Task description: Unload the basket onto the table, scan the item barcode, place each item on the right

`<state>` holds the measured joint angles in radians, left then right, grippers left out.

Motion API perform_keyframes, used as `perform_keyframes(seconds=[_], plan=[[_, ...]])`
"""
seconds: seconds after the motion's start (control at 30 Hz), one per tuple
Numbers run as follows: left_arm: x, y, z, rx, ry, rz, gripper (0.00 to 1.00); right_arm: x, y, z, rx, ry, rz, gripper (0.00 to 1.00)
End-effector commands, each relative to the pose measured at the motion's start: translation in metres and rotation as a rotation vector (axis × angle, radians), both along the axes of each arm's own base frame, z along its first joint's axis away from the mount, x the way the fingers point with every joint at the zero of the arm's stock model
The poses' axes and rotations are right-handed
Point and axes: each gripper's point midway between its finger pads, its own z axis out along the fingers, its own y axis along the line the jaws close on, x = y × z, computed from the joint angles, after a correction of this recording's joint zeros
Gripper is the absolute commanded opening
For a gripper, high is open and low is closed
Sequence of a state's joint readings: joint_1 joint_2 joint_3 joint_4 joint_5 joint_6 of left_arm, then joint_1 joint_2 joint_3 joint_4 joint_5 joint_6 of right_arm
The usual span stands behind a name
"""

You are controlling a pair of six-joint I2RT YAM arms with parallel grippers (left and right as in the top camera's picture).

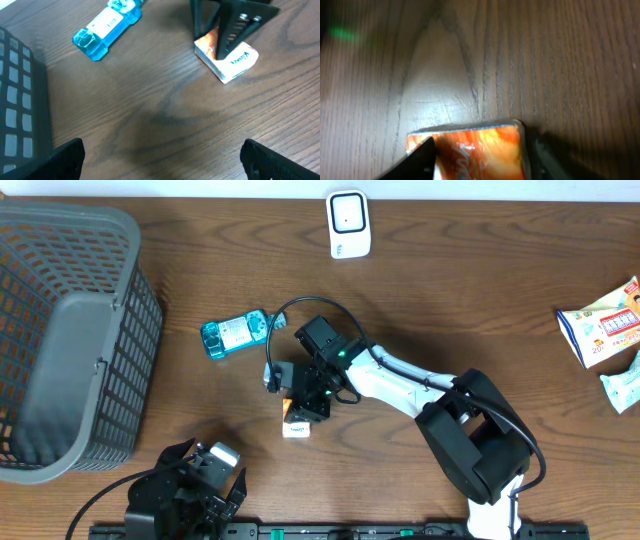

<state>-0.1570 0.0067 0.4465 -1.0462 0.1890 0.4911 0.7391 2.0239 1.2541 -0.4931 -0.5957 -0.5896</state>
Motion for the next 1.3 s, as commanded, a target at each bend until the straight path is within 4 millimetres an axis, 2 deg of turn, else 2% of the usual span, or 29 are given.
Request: perform_keyframes(seconds=[0.0,0.03,0.07,0.13,0.4,0.5,0.6,0.73,0.87,0.9,0.97,1.0,1.03,1.07,1.13,1.17,1.27], plan=[[-0.001,0.003,-0.003,0.017,0.01,0.009,0.99,-0.002,0.0,0.002,0.0,0.026,-0.027,0.33],[-0.001,0.003,-0.003,0.018,0.01,0.009,0.99,-0.002,0.0,0.002,-0.001,0.029,-0.031,0.27],[-0.001,0.003,-0.003,0.017,0.01,0.009,0.99,-0.002,0.0,0.002,-0.003,0.035,-0.04,0.11],[-0.001,0.003,-0.003,0.018,0.01,0.009,0.99,-0.002,0.0,0.002,-0.003,0.036,-0.041,0.01],[-0.001,0.003,-0.003,0.017,0.01,0.009,0.99,0.0,0.002,0.004,-0.02,0.112,-0.157,0.01],[-0.001,0.003,-0.003,0.018,0.01,0.009,0.99,0.008,0.007,0.007,-0.02,0.183,-0.29,0.01],[-0.001,0.003,-0.003,0.018,0.01,0.009,0.99,0.028,0.008,0.012,-0.013,0.284,-0.502,0.01],[-0.001,0.003,-0.003,0.018,0.01,0.009,0.99,0.059,-0.009,0.015,-0.034,0.472,-0.84,0.01],[-0.001,0.003,-0.003,0.017,0.01,0.009,0.99,0.077,-0.035,0.011,-0.055,0.54,-0.968,0.01],[-0.001,0.003,-0.003,0.017,0.01,0.009,0.99,0.078,-0.039,0.011,-0.059,0.531,-0.954,0.07],[-0.001,0.003,-0.003,0.018,0.01,0.009,0.99,0.072,-0.037,0.015,-0.019,0.472,-0.794,0.37],[-0.001,0.003,-0.003,0.017,0.01,0.009,0.99,0.068,-0.035,0.018,0.003,0.445,-0.714,0.44],[-0.001,0.003,-0.003,0.017,0.01,0.009,0.99,0.063,-0.032,0.02,0.024,0.42,-0.637,0.59],[-0.001,0.003,-0.003,0.017,0.01,0.009,0.99,0.058,-0.03,0.022,0.037,0.4,-0.578,0.68],[-0.001,0.003,-0.003,0.017,0.01,0.009,0.99,0.05,-0.026,0.022,0.05,0.356,-0.49,0.94],[-0.001,0.003,-0.003,0.018,0.01,0.009,0.99,0.046,-0.025,0.022,0.053,0.332,-0.447,0.99],[-0.001,0.003,-0.003,0.017,0.01,0.009,0.99,0.03,-0.02,0.022,0.074,0.268,-0.294,0.99]])
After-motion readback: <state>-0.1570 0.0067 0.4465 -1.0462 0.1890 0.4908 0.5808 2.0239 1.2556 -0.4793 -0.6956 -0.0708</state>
